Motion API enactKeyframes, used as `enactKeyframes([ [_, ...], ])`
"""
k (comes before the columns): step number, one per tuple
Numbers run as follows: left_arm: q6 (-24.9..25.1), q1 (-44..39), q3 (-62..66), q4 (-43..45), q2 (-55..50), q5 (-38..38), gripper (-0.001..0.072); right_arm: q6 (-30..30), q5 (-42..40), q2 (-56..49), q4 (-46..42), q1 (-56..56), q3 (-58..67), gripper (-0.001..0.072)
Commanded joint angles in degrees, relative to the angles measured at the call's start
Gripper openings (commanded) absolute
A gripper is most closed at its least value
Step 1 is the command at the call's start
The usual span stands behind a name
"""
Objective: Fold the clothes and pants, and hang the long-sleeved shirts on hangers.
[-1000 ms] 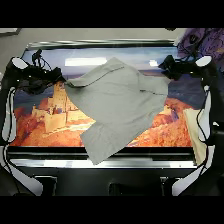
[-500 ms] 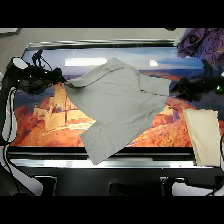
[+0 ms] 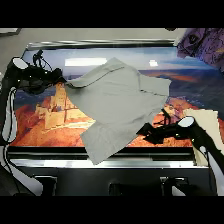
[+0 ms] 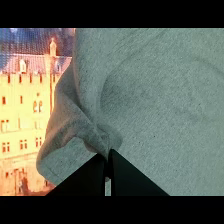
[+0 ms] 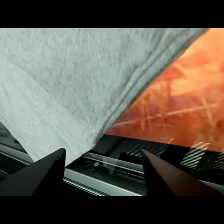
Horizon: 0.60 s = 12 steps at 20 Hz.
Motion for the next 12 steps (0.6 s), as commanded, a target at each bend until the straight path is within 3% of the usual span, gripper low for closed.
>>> enactKeyframes([
  [1, 0.0, 0.0, 0.0, 0.0, 0.0, -0.3, 0.0017, 2.0, -7.0, 0.9, 4.2, 6.9, -4.6, 0.0548],
  [6, 0.1, 0.2, 0.0, 0.3, 0.0, -0.3, 0.0017, 1.1, -14.1, -3.3, 13.7, 13.0, -4.6, 0.0547],
  [10, 0.1, 0.5, 0.0, 0.7, 0.0, -0.5, 0.0017, 1.0, -16.5, -8.0, 15.8, 18.4, -4.6, 0.0534],
  [11, 0.1, 0.6, 0.0, 0.7, 0.0, -0.6, 0.0017, 1.0, -17.6, -8.3, 15.9, 18.6, -4.6, 0.0448],
  [12, 0.1, 0.7, 0.0, 0.7, 0.0, -0.8, 0.0017, 1.0, -18.8, -8.2, 15.9, 18.4, -4.3, 0.0284],
])
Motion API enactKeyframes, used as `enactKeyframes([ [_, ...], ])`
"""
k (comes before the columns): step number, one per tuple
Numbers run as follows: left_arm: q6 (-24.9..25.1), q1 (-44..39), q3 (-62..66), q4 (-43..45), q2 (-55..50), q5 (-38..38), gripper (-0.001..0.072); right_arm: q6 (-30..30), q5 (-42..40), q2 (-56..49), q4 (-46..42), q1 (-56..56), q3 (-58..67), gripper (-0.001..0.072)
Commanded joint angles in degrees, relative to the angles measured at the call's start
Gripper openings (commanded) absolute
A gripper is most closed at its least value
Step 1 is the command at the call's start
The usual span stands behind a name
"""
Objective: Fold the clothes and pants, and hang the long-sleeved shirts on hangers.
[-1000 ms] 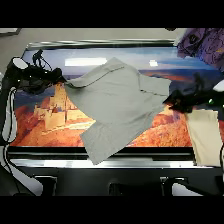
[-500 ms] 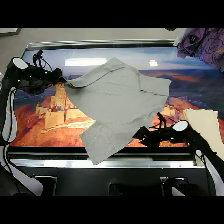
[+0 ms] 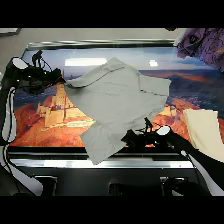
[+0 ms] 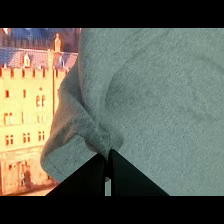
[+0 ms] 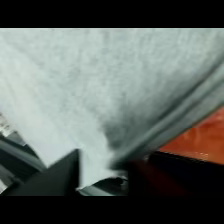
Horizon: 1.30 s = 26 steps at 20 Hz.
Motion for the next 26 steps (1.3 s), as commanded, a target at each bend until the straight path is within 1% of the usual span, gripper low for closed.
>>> enactKeyframes([
  [1, 0.0, 0.5, 0.0, 0.1, 0.0, -0.6, 0.0017, -1.7, -4.9, -1.5, 1.4, 1.8, 1.0, 0.0113],
  [2, 0.0, 0.7, 0.0, 0.1, 0.2, -1.0, 0.0016, -3.9, -5.3, -1.5, 1.4, 1.8, 2.8, 0.0045],
  [4, 0.0, 1.3, 0.2, 0.0, 1.2, -0.9, 0.0016, -6.1, -4.8, -1.5, -0.3, 1.8, 8.3, 0.0036],
  [7, 0.0, 2.8, 4.1, -0.2, 3.8, -1.3, 0.0015, -5.9, -5.6, -0.5, -7.5, 1.8, 19.9, 0.0034],
  [8, 0.0, 3.5, 5.7, -0.2, 5.4, -0.9, 0.0015, -4.2, -5.9, 0.3, -11.8, 1.8, 24.9, 0.0034],
  [10, 0.2, 5.6, 7.1, -0.2, 10.2, 1.9, 0.0015, 2.4, -3.8, 1.6, -24.0, 1.8, 36.2, 0.0034],
  [12, 0.2, 8.8, 7.1, -0.2, 17.2, 6.3, 0.0016, 7.8, 1.4, 3.4, -39.4, 1.8, 50.4, 0.0034],
  [13, 0.2, 10.4, 7.1, -0.3, 20.7, 7.6, 0.0016, 9.6, 4.6, 4.1, -46.2, 1.8, 57.3, 0.0034],
  [14, 0.2, 12.1, 7.1, -0.5, 24.3, 8.2, 0.0016, 10.8, 8.1, 4.9, -52.4, 1.8, 64.8, 0.0034],
  [15, 0.2, 13.8, 7.1, -0.6, 28.3, 8.0, 0.0016, 11.0, 11.3, 5.7, -56.3, 1.8, 71.4, 0.0034],
  [17, 0.2, 16.7, 6.7, -0.5, 36.5, 6.6, 0.0016, 11.0, 16.9, 8.1, -59.9, 1.8, 83.2, 0.0035],
  [19, 0.0, 19.3, 5.9, -0.5, 45.0, 5.8, 0.0016, 11.0, 19.9, 11.7, -60.2, 1.8, 90.9, 0.0035],
  [20, 0.0, 20.2, 5.7, -0.5, 48.9, 5.7, 0.0016, 11.6, 19.7, 14.7, -60.0, 1.8, 91.7, 0.0036],
  [22, -0.2, 21.0, 5.6, 1.5, 56.4, 5.6, 0.0016, 15.1, 20.7, 19.7, -60.3, 1.8, 91.7, 0.0036],
  [24, -4.9, 21.2, 5.6, 6.8, 61.6, 5.5, 0.0015, 18.5, 22.0, 22.4, -61.8, 1.8, 91.7, 0.0036],
  [25, -6.3, 21.2, 5.6, 9.4, 63.3, 5.5, 0.0015, 19.9, 22.3, 22.7, -62.6, 1.8, 91.7, 0.0036],
  [26, -6.5, 21.2, 5.6, 10.7, 63.9, 5.5, 0.0015, 20.3, 22.3, 22.4, -63.1, 1.8, 91.6, 0.0036],
])
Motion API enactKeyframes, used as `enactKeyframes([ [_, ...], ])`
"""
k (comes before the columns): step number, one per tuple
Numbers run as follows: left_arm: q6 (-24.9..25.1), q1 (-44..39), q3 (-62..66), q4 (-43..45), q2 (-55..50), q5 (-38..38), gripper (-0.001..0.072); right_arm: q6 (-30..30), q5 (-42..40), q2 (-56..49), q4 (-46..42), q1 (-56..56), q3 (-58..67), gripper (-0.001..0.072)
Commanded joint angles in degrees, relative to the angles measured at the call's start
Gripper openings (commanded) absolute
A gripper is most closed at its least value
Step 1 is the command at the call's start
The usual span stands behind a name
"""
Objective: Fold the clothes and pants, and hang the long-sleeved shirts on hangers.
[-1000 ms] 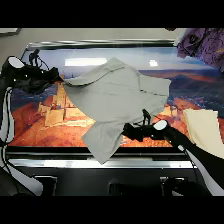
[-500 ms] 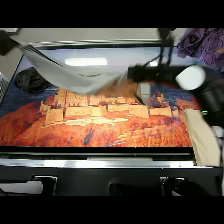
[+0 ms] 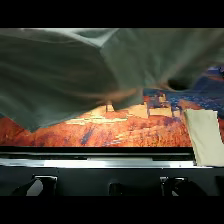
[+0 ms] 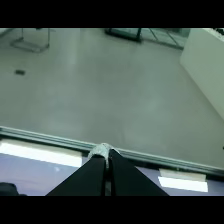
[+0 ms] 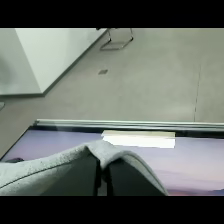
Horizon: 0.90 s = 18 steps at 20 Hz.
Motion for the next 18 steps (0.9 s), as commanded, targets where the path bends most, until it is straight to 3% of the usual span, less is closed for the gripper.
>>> enactKeyframes([
  [1, -3.3, 0.7, -0.2, 6.3, 5.9, 0.0, 0.0015, 4.1, 2.1, 1.6, -3.6, 0.0, 1.4, 0.0036],
  [7, -3.1, 0.3, -8.7, 2.8, -4.6, -0.3, 0.0015, 11.6, 2.4, -13.3, -9.0, 0.0, -1.2, 0.0036],
  [11, -0.7, -5.7, -12.6, 6.1, -20.9, -0.2, 0.0015, 12.0, 1.4, -29.7, -10.0, 0.0, -6.0, 0.0038],
  [13, -0.8, -9.1, -12.6, 10.6, -30.4, 1.6, 0.0015, 12.3, -3.1, -39.1, -10.8, -0.2, -6.0, 0.0038],
  [16, -0.8, -12.5, -12.6, 11.8, -42.6, 9.2, 0.0015, 18.9, -11.3, -51.3, -7.5, -3.7, -6.0, 0.0038],
  [18, -0.8, -14.3, -12.6, 11.6, -48.3, 12.9, 0.0016, 20.4, -15.4, -56.8, 3.4, -7.2, -6.0, 0.0038],
])
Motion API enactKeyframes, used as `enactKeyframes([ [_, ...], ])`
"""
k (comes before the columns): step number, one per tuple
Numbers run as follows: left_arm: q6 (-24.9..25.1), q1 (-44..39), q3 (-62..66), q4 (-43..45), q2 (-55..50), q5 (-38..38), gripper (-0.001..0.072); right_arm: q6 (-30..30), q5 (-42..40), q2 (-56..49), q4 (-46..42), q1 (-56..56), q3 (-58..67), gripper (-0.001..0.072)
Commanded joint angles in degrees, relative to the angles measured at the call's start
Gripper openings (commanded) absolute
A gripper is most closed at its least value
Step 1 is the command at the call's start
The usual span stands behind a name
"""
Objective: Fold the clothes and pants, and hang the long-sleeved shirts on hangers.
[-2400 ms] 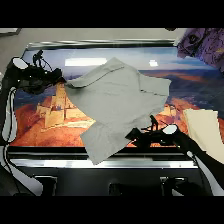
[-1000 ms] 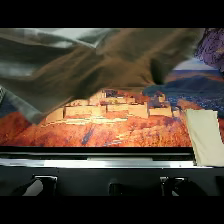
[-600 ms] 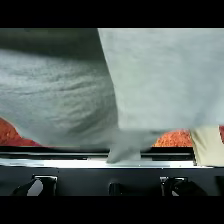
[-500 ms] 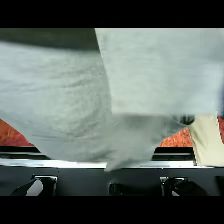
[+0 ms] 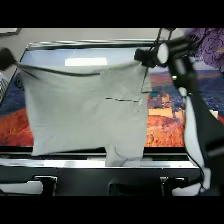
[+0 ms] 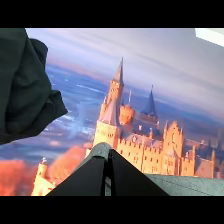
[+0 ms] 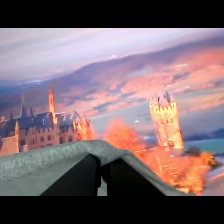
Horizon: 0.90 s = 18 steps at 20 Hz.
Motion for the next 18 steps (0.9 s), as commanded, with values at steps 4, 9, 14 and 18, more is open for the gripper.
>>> enactKeyframes([
  [4, 0.2, -5.3, -0.3, 0.6, -17.0, 6.7, 0.0017, -0.2, -10.7, -16.1, 25.5, -6.3, -0.2, 0.0039],
  [9, 0.2, -4.3, 1.1, -8.1, -18.1, 3.5, 0.0343, -9.5, -5.4, -15.8, 36.2, -7.5, 0.3, 0.0349],
  [14, 1.2, 3.0, 9.9, -11.6, -13.8, -14.2, 0.0606, -32.9, 16.0, -5.9, 41.5, -17.7, 0.2, 0.0428],
  [18, 2.3, 10.3, 4.8, -10.6, -4.5, -23.5, 0.0606, -40.6, 33.3, 1.0, 38.3, -28.0, -5.3, 0.0427],
])
